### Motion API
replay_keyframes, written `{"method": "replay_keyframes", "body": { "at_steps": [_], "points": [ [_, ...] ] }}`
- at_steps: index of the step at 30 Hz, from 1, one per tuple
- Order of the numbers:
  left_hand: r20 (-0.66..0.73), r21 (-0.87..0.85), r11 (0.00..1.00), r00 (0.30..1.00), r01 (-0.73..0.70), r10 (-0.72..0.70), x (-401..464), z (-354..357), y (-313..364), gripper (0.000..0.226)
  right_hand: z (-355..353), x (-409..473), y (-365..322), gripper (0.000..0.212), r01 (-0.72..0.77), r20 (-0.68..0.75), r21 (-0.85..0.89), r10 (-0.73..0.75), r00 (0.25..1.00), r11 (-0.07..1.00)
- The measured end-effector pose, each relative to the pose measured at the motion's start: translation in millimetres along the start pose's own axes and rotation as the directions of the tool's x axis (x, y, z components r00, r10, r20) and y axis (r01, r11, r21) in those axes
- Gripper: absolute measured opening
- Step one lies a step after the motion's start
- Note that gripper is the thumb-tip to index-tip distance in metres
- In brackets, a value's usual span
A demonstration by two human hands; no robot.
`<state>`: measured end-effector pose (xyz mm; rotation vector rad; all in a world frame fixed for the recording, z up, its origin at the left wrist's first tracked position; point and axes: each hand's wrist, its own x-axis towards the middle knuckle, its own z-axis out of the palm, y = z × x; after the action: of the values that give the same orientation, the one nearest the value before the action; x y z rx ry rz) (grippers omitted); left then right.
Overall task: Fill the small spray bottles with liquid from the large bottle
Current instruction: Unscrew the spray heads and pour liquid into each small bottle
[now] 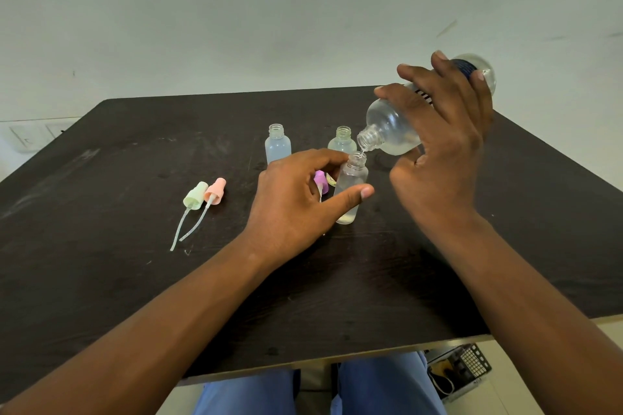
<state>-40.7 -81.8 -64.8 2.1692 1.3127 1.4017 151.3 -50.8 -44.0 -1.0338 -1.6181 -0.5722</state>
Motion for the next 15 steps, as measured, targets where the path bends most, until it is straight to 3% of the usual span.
{"method": "replay_keyframes", "body": {
  "at_steps": [15],
  "points": [
    [0.0, -0.001, 1.0, 1.0, 0.012, -0.012, 0.0, 0.9, -1.9, 0.042, 0.1, 0.4, -0.7, 0.071, 0.009, -0.013, -0.009, -0.009, 1.0, 1.0]
  ]
}}
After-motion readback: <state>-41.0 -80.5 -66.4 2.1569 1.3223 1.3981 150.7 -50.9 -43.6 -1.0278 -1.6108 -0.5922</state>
